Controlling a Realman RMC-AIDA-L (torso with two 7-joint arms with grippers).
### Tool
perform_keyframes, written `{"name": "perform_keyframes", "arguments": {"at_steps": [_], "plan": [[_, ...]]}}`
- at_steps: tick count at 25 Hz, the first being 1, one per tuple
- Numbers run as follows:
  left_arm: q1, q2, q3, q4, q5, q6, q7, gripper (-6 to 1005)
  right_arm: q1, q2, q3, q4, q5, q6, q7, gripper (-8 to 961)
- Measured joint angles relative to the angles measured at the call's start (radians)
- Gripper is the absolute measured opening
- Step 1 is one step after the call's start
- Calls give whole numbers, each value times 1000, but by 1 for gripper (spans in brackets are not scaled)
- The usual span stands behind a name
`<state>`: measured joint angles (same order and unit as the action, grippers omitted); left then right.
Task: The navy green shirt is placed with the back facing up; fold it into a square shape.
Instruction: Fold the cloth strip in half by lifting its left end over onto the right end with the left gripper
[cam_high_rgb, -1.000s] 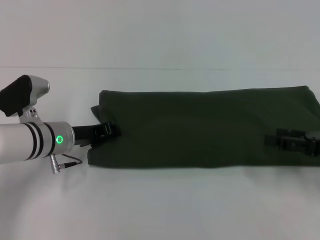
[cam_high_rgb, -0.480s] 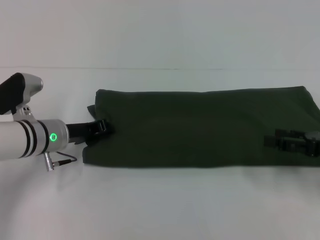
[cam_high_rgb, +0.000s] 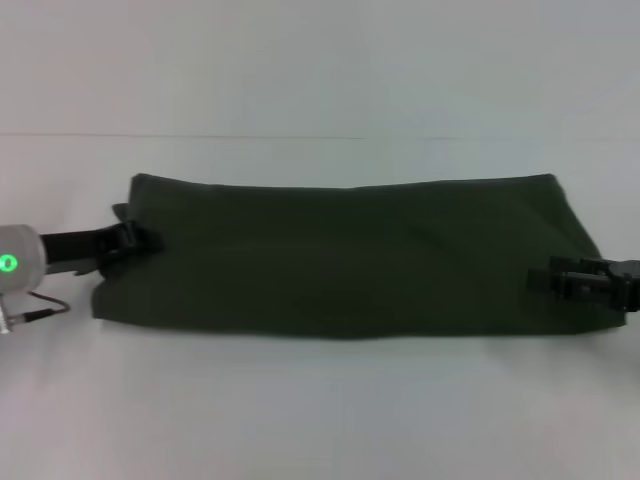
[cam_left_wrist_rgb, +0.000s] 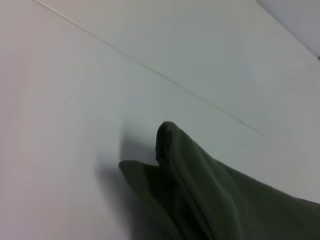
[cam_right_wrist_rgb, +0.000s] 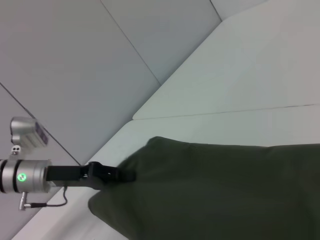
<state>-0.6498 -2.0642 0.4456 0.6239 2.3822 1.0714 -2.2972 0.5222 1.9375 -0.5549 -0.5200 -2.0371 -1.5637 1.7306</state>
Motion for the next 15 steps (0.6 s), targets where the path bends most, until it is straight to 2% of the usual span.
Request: {"name": "perform_keyframes", "arguments": {"at_steps": [3,8,15], "plan": [[8,11,-29,35,56,17,-4,105,2,1,-2,0,0,0,1,897],[7,40,-133,126,265,32,-15,104,4,1,-2,-3,0,1,12,897],[9,49,-152,161,289,69,-24,101,5,2,-2,-10,0,3,24,897]]}}
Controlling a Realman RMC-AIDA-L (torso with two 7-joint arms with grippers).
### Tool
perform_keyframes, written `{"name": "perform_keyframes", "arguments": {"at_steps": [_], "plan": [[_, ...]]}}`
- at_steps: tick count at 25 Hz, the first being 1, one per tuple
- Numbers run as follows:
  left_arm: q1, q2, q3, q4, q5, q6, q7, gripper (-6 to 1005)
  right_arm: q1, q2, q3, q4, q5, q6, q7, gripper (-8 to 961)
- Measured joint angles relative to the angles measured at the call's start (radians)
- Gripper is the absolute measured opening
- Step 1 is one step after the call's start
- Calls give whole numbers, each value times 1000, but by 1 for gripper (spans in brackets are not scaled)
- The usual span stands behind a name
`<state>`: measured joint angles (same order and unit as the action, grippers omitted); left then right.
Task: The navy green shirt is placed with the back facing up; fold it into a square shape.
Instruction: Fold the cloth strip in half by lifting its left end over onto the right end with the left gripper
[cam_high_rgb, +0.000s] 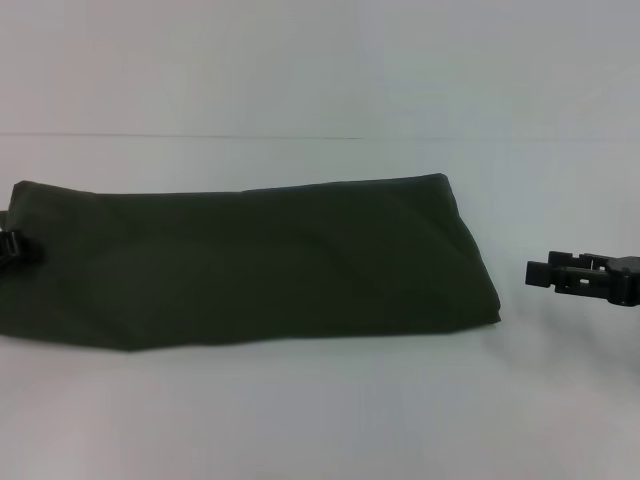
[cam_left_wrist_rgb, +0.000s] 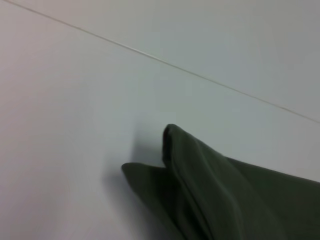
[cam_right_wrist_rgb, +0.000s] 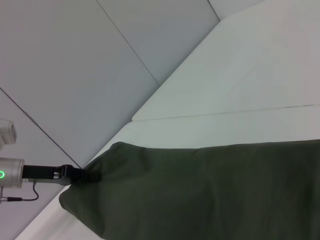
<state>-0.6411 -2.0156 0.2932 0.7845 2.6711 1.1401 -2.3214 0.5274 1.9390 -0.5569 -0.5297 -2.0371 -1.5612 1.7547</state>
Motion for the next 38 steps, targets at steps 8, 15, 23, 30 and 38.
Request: {"name": "perform_keyframes", "arguments": {"at_steps": [8,15,23,30,38], "plan": [[-42,7,3,47,-81,183,-124,101,-2,3,0,-1,0,-1,0,898],[-73,5,11,-40,-361,314,-201,100,-10,13,0,-1,0,-1,-7,898],[-139,-90,25,-270,-505,206,-144,99,-13,17,0,-1,0,0,-10,898],[-178,-152,21,-499,-658,48,48,99,-15,25,0,-1,-12,9,-12,898],[-222,-160,15,-664,-824,-49,245,98,-15,30,0,2,-22,18,-15,897]]}}
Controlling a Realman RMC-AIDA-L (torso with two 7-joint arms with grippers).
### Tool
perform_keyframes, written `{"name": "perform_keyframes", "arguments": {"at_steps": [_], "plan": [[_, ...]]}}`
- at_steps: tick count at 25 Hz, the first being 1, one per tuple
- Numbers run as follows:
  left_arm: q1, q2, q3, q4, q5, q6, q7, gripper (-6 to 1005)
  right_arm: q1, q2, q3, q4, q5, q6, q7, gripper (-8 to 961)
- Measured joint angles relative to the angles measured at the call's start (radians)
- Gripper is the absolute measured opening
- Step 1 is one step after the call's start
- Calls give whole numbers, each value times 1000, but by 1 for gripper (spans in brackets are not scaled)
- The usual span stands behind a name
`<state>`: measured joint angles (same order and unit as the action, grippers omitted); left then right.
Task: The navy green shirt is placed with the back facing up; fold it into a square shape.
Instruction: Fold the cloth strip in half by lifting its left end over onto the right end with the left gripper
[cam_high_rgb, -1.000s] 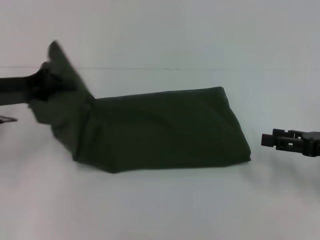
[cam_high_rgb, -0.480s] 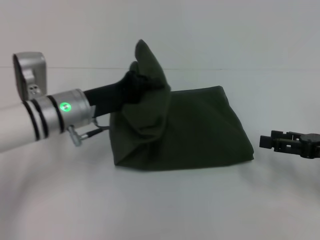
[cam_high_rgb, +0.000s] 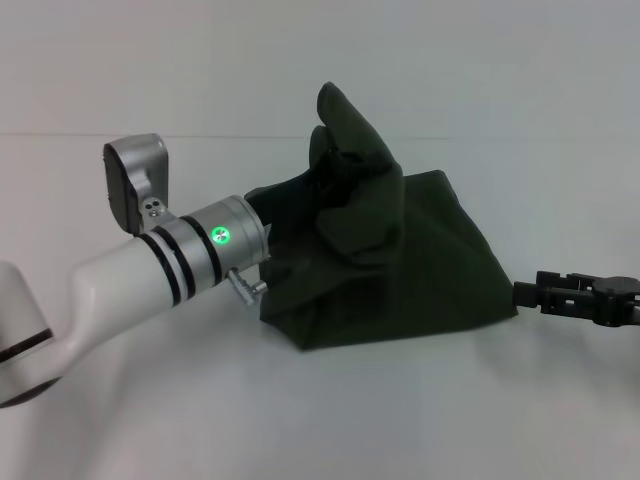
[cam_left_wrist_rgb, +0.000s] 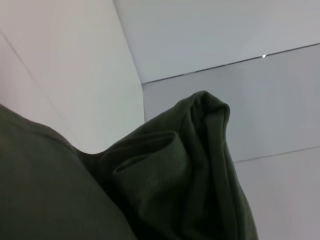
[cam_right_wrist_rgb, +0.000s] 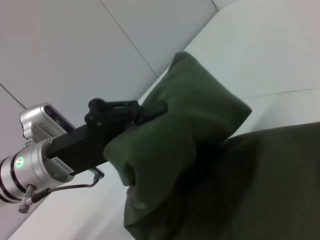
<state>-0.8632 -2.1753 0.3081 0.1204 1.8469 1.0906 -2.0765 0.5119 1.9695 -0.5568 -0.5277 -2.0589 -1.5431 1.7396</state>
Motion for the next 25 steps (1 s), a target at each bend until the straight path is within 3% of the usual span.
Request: {"name": "perform_keyframes", "arguments": {"at_steps": [8,13,20,25], "plan": [[-59,-1,-9,-110,-60,-92,143,98,0,6,0,5,-1,2,-9,898],[-81,-1,-64,-187,-62,-170,251,99,1,10,0,-1,-1,2,-9,898],[-42,-1,-231,-267,-54,-154,520,213,1,11,0,-2,-1,2,-9,898],[-37,-1,-241,-278,-38,-125,538,316,-4,8,1,-1,-1,1,-9,897]]}}
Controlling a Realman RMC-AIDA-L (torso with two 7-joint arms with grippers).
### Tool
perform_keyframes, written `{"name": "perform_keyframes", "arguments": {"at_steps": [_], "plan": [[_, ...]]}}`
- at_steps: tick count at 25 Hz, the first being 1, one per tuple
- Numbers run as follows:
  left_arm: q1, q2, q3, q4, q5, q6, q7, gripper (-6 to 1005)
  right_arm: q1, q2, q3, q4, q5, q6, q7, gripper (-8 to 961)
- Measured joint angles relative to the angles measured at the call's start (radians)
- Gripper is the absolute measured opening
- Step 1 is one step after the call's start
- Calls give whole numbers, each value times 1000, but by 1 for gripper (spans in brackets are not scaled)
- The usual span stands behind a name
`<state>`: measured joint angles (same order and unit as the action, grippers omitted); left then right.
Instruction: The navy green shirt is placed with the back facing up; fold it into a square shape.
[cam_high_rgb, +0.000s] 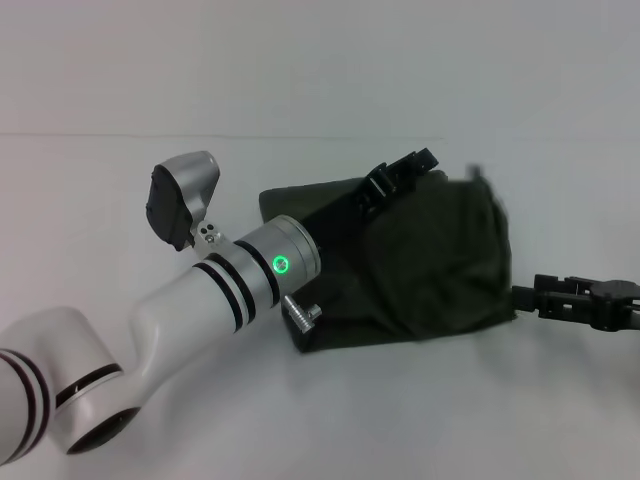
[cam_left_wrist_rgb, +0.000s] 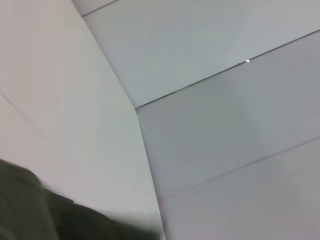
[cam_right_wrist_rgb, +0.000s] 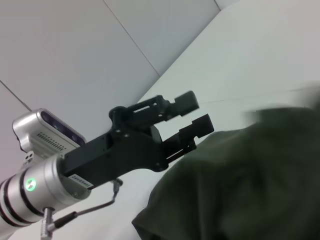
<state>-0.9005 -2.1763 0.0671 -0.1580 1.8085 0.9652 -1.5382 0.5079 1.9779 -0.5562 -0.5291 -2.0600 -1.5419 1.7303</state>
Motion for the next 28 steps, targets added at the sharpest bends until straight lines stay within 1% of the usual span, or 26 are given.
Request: {"name": "perform_keyframes", "arguments": {"at_steps": [3,5,7,10,13,14,15,16,19,21,22,24,26,28], "plan": [[10,4,1,16,6,63,-6,429,-9,-6,0,0,-1,-5,7,897],[19,6,12,44,13,109,-24,504,-18,-13,1,-1,-8,-15,20,897],[34,8,36,103,37,165,-64,598,-33,-23,6,-1,-13,-27,41,897],[72,11,102,224,85,251,-146,738,-48,-36,22,-2,-11,-36,86,897],[128,13,217,376,119,350,-243,795,-52,-50,42,-1,-11,1,218,897],[153,15,263,437,125,400,-263,814,-51,-56,44,1,-12,23,279,897],[170,16,292,477,128,435,-268,833,-42,-69,42,14,-14,66,410,897],[209,21,343,553,131,506,-264,853,-42,-69,42,14,-14,66,410,897],[281,29,411,675,132,597,-228,910,-17,-82,38,24,-14,91,550,897],[325,35,435,742,140,647,-180,948,1,-85,36,24,-14,105,603,897],[353,38,442,786,155,687,-142,947,11,-85,34,26,-15,115,628,897],[387,40,441,836,188,738,-90,946,32,-83,29,39,-15,152,674,897],[411,39,437,866,208,769,-51,946,74,-77,21,85,-24,204,696,898],[433,35,435,876,214,784,-4,946,88,-76,15,98,-31,219,696,898]]}}
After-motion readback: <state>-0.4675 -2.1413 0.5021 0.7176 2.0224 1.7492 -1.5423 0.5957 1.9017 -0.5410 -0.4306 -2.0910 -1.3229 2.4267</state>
